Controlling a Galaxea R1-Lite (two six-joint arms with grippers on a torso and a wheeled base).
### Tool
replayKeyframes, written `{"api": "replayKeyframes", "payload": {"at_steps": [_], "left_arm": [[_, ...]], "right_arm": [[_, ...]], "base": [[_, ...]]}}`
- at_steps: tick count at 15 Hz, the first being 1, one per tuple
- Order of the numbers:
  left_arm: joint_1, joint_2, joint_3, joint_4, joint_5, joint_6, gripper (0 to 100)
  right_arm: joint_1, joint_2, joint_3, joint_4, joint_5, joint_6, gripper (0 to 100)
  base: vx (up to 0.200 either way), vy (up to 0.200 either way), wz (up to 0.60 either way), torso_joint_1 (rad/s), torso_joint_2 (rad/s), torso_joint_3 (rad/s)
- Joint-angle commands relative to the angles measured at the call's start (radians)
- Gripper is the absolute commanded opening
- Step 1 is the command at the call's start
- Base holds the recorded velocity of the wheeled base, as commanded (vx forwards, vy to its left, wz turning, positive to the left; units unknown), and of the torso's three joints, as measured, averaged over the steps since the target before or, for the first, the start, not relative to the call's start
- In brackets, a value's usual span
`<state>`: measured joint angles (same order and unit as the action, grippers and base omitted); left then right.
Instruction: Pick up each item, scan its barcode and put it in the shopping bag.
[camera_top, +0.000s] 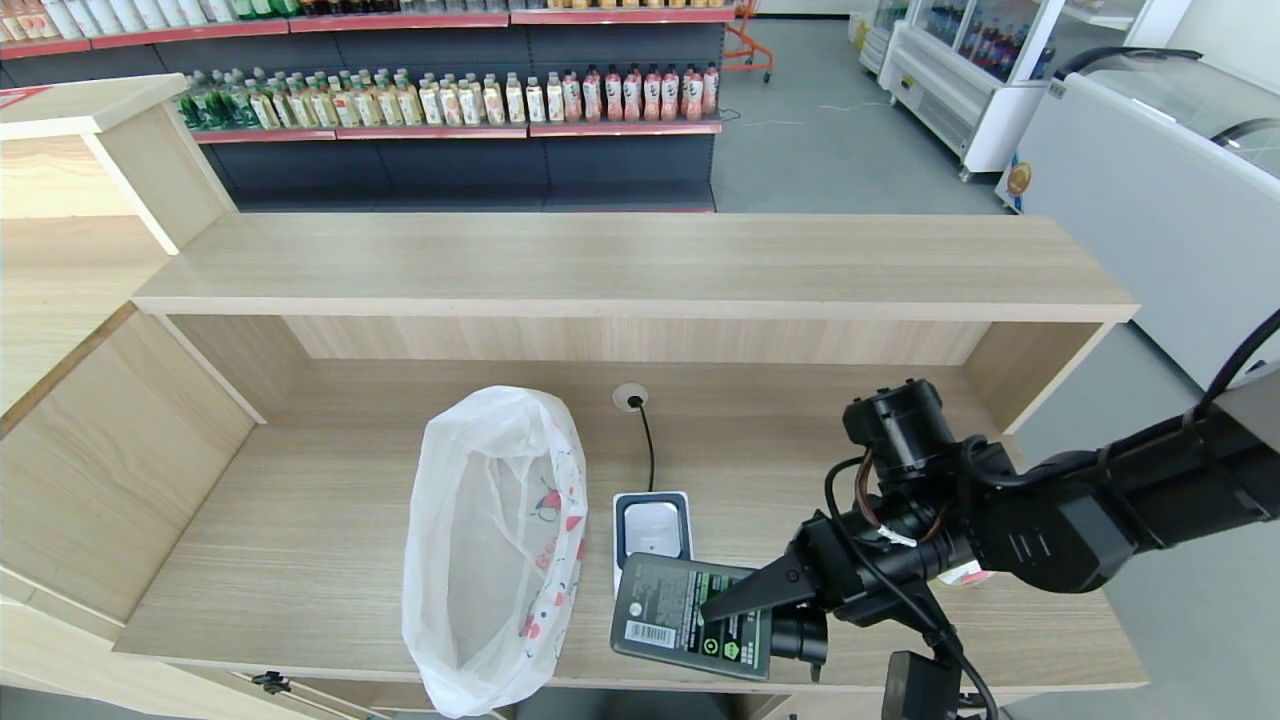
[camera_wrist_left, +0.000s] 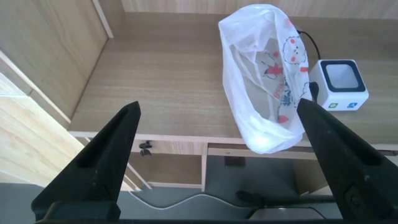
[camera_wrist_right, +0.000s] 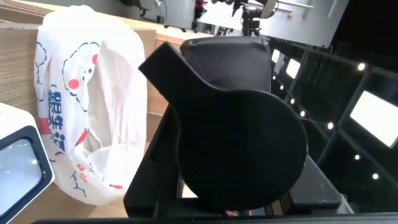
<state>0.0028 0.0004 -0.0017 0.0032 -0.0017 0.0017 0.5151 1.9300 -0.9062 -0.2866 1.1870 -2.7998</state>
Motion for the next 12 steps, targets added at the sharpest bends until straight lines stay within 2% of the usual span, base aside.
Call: {"api": "replayKeyframes", "payload": {"at_steps": [1, 2, 3, 4, 6, 7, 8, 10, 12], "left_arm": [[0.000, 0.000, 0.000, 0.000, 0.000, 0.000, 100], [0.000, 0.000, 0.000, 0.000, 0.000, 0.000, 100], [0.000, 0.000, 0.000, 0.000, 0.000, 0.000, 100], [0.000, 0.000, 0.000, 0.000, 0.000, 0.000, 100], [0.000, 0.000, 0.000, 0.000, 0.000, 0.000, 100], [0.000, 0.000, 0.000, 0.000, 0.000, 0.000, 100], [0.000, 0.000, 0.000, 0.000, 0.000, 0.000, 100], [0.000, 0.000, 0.000, 0.000, 0.000, 0.000, 100], [0.000, 0.000, 0.000, 0.000, 0.000, 0.000, 100]], "right_arm": [[0.006, -0.094, 0.007, 0.010, 0.000, -0.056, 0], [0.006, -0.117, 0.007, 0.014, 0.000, -0.012, 0], [0.005, -0.167, 0.015, 0.012, -0.003, 0.100, 0], [-0.006, -0.241, 0.032, 0.012, -0.040, 0.283, 0], [-0.070, -0.367, 0.055, 0.012, -0.285, 0.562, 0], [-0.130, -0.439, 0.090, 0.010, -0.349, 0.697, 0], [-0.198, -0.500, 0.115, 0.010, -0.379, 0.793, 0], [-0.251, -0.548, 0.165, 0.096, -0.374, 0.976, 0], [-0.276, -0.608, 0.193, 0.265, -0.345, 1.324, 0]], "base": [[0.000, 0.000, 0.00, 0.000, 0.00, 0.000], [0.000, 0.000, 0.00, 0.000, 0.00, 0.000], [0.000, 0.000, 0.00, 0.000, 0.00, 0.000], [0.000, 0.000, 0.00, 0.000, 0.00, 0.000], [0.000, 0.000, 0.00, 0.000, 0.00, 0.000], [0.000, 0.000, 0.00, 0.000, 0.00, 0.000], [0.000, 0.000, 0.00, 0.000, 0.00, 0.000], [0.000, 0.000, 0.00, 0.000, 0.00, 0.000], [0.000, 0.000, 0.00, 0.000, 0.00, 0.000]]}}
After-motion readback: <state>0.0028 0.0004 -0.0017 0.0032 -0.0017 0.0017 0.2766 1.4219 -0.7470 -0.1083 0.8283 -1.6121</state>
